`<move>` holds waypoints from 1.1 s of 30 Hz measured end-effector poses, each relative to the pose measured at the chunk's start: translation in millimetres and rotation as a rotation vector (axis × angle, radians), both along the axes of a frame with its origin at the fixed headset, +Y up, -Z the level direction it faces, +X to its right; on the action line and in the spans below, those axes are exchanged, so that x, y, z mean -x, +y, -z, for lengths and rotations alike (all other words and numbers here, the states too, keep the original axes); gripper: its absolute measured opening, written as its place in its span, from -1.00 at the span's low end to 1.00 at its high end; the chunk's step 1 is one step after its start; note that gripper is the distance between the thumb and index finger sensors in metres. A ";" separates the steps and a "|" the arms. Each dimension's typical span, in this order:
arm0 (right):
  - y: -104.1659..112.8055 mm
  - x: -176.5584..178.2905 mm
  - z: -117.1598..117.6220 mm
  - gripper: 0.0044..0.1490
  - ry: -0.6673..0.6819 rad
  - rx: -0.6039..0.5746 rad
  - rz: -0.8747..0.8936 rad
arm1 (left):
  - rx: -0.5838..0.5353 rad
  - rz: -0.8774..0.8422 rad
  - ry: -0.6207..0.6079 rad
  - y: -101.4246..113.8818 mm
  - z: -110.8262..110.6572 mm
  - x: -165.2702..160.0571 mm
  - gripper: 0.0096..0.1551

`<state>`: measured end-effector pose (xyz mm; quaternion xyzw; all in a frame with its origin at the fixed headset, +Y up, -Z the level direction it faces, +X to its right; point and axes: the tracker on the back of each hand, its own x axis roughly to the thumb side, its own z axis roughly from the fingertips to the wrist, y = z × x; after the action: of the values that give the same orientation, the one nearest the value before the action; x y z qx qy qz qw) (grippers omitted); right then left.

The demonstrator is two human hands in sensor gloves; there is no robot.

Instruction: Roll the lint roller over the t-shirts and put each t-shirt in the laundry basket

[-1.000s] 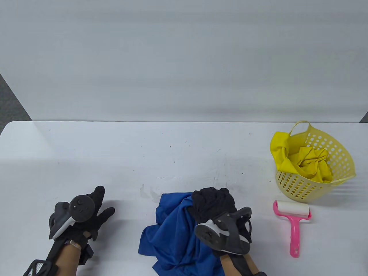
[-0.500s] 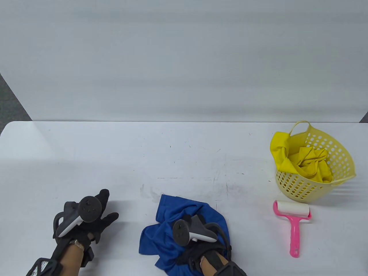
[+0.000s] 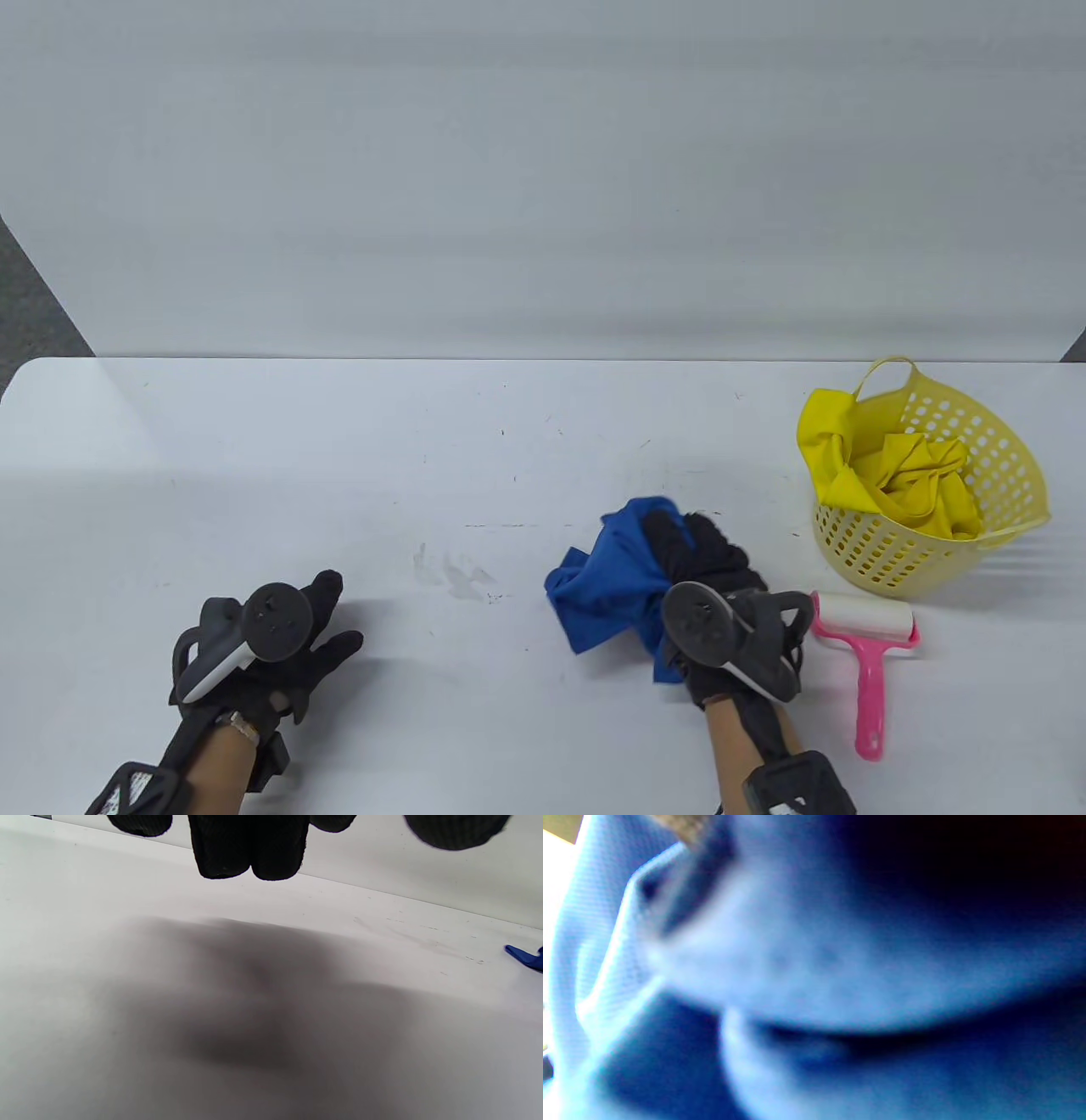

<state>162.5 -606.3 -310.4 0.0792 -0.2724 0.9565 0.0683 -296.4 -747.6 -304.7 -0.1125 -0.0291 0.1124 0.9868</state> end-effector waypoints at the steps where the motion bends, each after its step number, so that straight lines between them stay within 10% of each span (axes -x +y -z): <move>1: 14.3 -8.3 2.2 -0.19 -0.031 -0.047 -0.002 | 0.000 0.001 -0.001 0.1 0.1 -0.4 0.01; 6: 87.8 -57.3 26.6 -0.20 -0.292 -0.247 -0.074 | 0.001 -0.022 0.013 0.5 1.9 2.3 0.04; 10: 97.5 -90.1 52.1 -0.19 -0.519 -0.275 -0.175 | 0.009 -0.020 0.031 -2.2 4.0 6.2 0.05; 14: 56.7 -122.7 84.3 -0.02 -0.864 0.308 -0.169 | 0.030 0.018 0.041 -5.9 5.6 7.0 0.04; 16: 42.9 -125.5 85.6 0.00 -0.892 0.375 -0.151 | 0.021 0.059 0.052 -3.4 6.1 6.2 0.02; 23: 42.7 -98.3 78.1 -0.20 -0.728 0.170 -0.144 | -0.017 0.064 0.016 3.6 3.4 -2.8 0.00; 33: 28.3 50.9 16.0 -0.08 -0.028 0.036 -0.070 | -0.098 -0.043 -0.072 19.1 -7.4 -4.1 0.01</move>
<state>111.6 -578.0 -326.4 0.0742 -0.2533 0.9640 0.0326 -292.3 -728.5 -297.3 -0.0673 -0.0724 0.1278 0.9869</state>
